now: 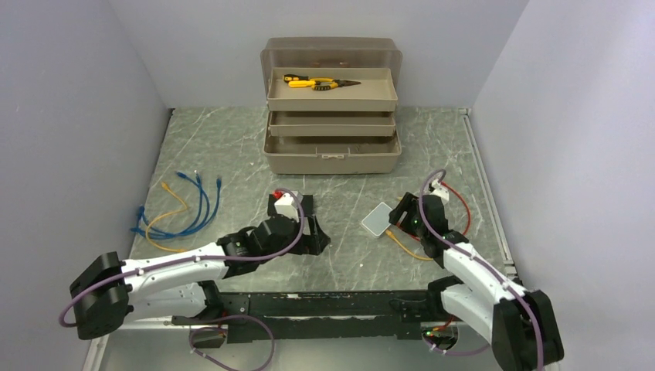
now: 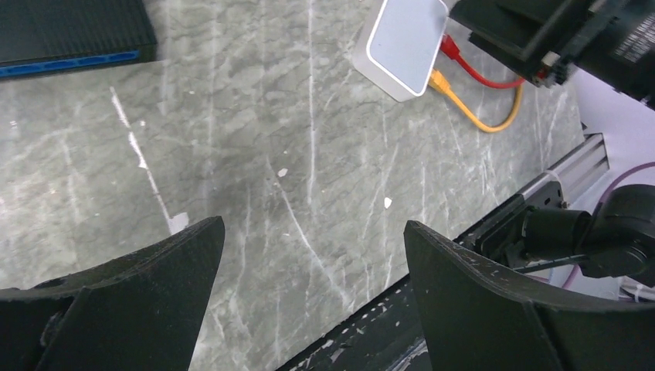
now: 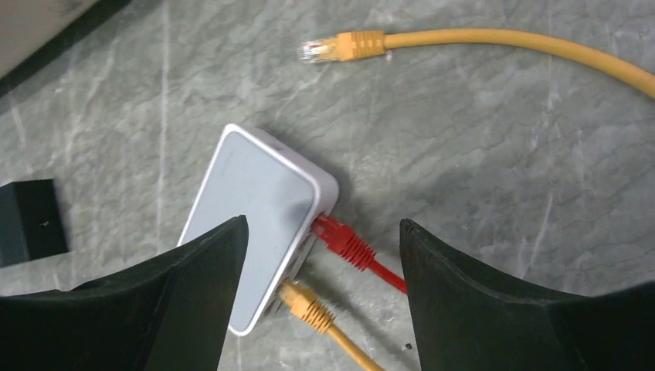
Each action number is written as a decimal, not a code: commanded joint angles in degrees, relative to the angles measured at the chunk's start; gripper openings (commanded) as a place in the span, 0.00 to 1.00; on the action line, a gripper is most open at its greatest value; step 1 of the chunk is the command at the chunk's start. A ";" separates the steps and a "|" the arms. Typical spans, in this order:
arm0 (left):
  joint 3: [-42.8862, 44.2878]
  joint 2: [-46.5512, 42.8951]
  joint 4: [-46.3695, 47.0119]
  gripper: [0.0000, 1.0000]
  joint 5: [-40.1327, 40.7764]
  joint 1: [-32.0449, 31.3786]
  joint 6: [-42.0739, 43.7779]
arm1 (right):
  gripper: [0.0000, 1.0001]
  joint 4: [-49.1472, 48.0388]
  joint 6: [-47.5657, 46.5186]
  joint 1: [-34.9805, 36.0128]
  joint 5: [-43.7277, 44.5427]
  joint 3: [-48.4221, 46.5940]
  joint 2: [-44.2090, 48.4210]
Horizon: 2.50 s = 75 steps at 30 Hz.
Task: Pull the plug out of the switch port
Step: Move the switch port to the center of the board.
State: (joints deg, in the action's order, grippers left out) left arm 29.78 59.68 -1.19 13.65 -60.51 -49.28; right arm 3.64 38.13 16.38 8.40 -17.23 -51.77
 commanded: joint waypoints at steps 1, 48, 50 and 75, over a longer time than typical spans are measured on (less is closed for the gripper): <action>0.01 1.65 6.47 0.93 -2.60 -1.00 -0.99 | 0.74 -3.29 0.71 -2.51 -3.36 -3.60 -6.30; -7.07 -0.75 4.73 0.92 2.52 -2.06 -8.14 | 0.71 -19.82 19.24 33.89 4.28 -0.13 -16.93; -6.95 -0.12 4.56 0.92 2.68 -2.10 -8.08 | 0.70 -20.24 19.20 34.29 4.04 -0.63 -18.07; 22.07 26.09 -2.53 0.46 -1.33 4.50 8.81 | 0.51 -11.65 8.14 17.19 -13.65 5.91 1.07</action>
State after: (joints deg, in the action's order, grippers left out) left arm 48.49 83.18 -2.85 14.90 -57.14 -43.20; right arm -3.95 47.44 34.39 3.03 -12.56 -49.89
